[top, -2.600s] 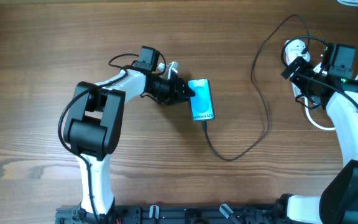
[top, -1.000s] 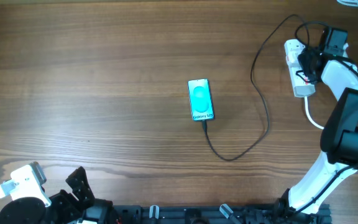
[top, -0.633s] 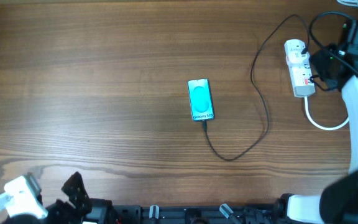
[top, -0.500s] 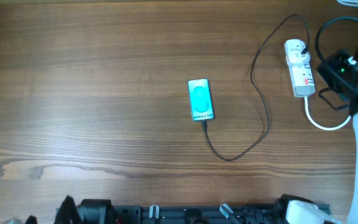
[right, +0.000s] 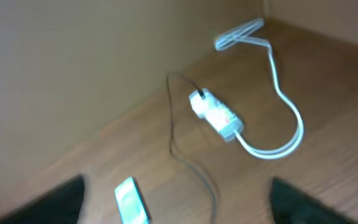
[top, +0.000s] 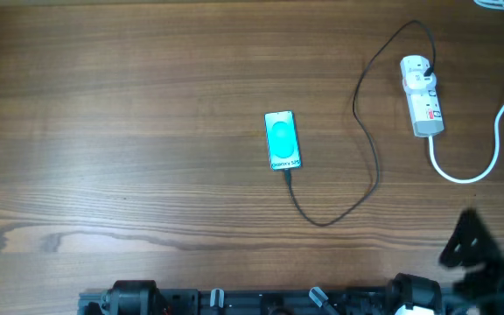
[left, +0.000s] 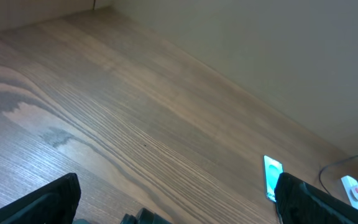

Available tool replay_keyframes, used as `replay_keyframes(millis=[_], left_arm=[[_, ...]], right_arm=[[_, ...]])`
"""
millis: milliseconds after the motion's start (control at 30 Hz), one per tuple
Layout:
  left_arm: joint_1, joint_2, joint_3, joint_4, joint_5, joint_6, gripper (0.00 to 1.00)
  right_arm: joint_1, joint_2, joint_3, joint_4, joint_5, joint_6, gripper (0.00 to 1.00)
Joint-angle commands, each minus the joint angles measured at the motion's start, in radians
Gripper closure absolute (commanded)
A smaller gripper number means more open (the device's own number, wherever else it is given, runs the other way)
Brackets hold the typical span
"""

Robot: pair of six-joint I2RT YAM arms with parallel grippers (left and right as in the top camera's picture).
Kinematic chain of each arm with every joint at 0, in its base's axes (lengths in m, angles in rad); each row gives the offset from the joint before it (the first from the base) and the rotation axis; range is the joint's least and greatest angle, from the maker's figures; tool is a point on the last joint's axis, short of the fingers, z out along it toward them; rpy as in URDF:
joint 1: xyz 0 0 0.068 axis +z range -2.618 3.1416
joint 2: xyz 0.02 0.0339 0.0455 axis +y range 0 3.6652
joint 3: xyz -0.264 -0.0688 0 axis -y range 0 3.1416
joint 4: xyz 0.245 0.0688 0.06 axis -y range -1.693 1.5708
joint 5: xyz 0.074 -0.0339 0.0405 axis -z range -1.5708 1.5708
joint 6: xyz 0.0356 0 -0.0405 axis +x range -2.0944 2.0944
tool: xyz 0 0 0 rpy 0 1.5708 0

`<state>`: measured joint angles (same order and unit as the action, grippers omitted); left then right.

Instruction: Plug charger to phone and switch on socket

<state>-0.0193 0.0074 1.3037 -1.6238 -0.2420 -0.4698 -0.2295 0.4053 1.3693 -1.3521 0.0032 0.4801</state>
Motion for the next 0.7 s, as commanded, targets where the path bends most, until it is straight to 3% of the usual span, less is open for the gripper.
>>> replay_keyframes(millis=[0, 67, 133, 200, 267, 300, 467, 600, 667], left_arm=[[0.005, -0.002, 0.0, 0.003, -0.01, -0.01, 0.0], [0.005, -0.002, 0.0, 0.003, -0.01, -0.01, 0.0], [0.006, -0.002, 0.0, 0.003, -0.01, -0.01, 0.0], [0.005, -0.002, 0.0, 0.003, -0.01, -0.01, 0.0], [0.005, -0.002, 0.0, 0.003, -0.01, -0.01, 0.0], [0.006, -0.002, 0.0, 0.003, -0.01, -0.01, 0.0], [0.005, -0.002, 0.0, 0.003, -0.01, -0.01, 0.0], [0.005, -0.002, 0.0, 0.003, -0.01, -0.01, 0.0], [0.006, -0.002, 0.0, 0.003, -0.01, -0.01, 0.0]], right_arm=[[0.004, -0.061, 0.001, -0.191, 0.065, 0.083, 0.01], [0.004, -0.062, -0.001, -0.256, 0.194, 0.058, 0.0], [0.004, -0.063, -0.017, -0.128, 0.129, 0.011, 0.0], [0.003, -0.092, -0.159, 0.241, -0.018, -0.162, 0.0], [0.004, -0.143, -0.373, 0.514, -0.108, -0.105, 0.0], [0.004, -0.182, -0.526, 0.661, -0.109, 0.006, 0.0], [0.111, -0.336, -1.055, 1.281, -0.1, 0.017, 0.0], [0.172, -0.402, -1.331, 1.516, -0.014, 0.021, 0.0], [0.172, -0.402, -1.365, 1.477, -0.003, 0.017, 0.0]])
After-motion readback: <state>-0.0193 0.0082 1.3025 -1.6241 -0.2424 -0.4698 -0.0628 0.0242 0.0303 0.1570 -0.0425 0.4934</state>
